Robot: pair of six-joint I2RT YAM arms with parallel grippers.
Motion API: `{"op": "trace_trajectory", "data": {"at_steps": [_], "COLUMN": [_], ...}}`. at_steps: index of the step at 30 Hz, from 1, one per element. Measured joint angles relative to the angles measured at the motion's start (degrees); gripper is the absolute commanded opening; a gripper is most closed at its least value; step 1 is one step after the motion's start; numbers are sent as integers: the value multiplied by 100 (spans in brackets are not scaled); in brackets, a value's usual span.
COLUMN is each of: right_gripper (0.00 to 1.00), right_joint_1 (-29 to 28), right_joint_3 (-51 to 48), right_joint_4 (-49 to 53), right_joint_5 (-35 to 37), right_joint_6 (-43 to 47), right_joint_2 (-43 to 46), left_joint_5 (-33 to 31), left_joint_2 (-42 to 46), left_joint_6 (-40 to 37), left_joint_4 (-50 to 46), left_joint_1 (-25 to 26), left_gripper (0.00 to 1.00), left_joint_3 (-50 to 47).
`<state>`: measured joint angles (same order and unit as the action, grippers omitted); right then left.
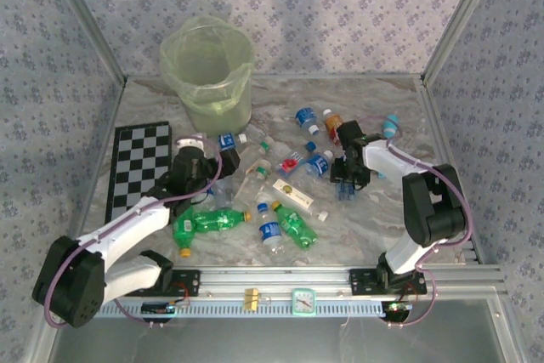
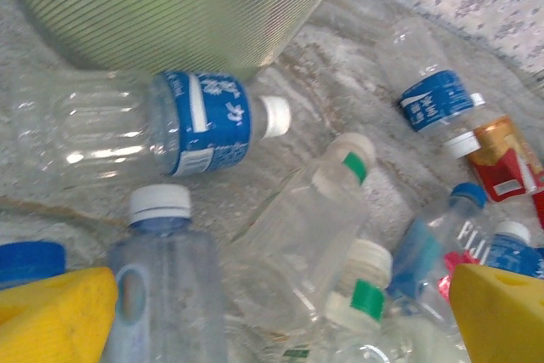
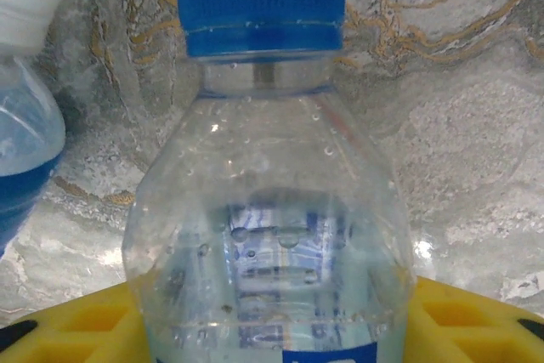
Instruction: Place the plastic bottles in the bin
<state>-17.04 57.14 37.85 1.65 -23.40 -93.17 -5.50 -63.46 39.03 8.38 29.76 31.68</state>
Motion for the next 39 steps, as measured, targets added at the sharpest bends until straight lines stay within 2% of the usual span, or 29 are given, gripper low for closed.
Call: {"op": "trace_trajectory", "data": {"at_steps": [4, 7, 12, 24, 31, 39], "right_gripper": [48, 48, 48, 47, 47, 46], "right_joint_1": [42, 68, 76, -203, -503, -728], "right_joint_3": [-2, 55, 597, 1318, 1318, 1318], "right_joint_4": [-11, -9, -254, -1694, -1982, -2094], "right_joint_5": [-39, -129, -627, -2262, -2776, -2959], "right_joint_6": [-15, -17, -118, -835, -1187, -1329], "right_joint_2": [205, 704, 1320, 1128, 1023, 1023], "left_joint_5": [192, 492, 1180, 2590, 2870, 2868], "left_joint_2": [-98, -203, -573, -1193, -1794, -2337], "left_joint_6": [-94, -225, -476, -1217, -1502, -1565], "left_joint_4": [52, 90, 229, 380, 334, 297], "left_joint_1": [26, 57, 210, 949, 1220, 1226], "left_gripper": [100, 100, 100, 100, 100, 99], "left_joint_3": [256, 494, 1010, 2017, 2417, 2743]}}
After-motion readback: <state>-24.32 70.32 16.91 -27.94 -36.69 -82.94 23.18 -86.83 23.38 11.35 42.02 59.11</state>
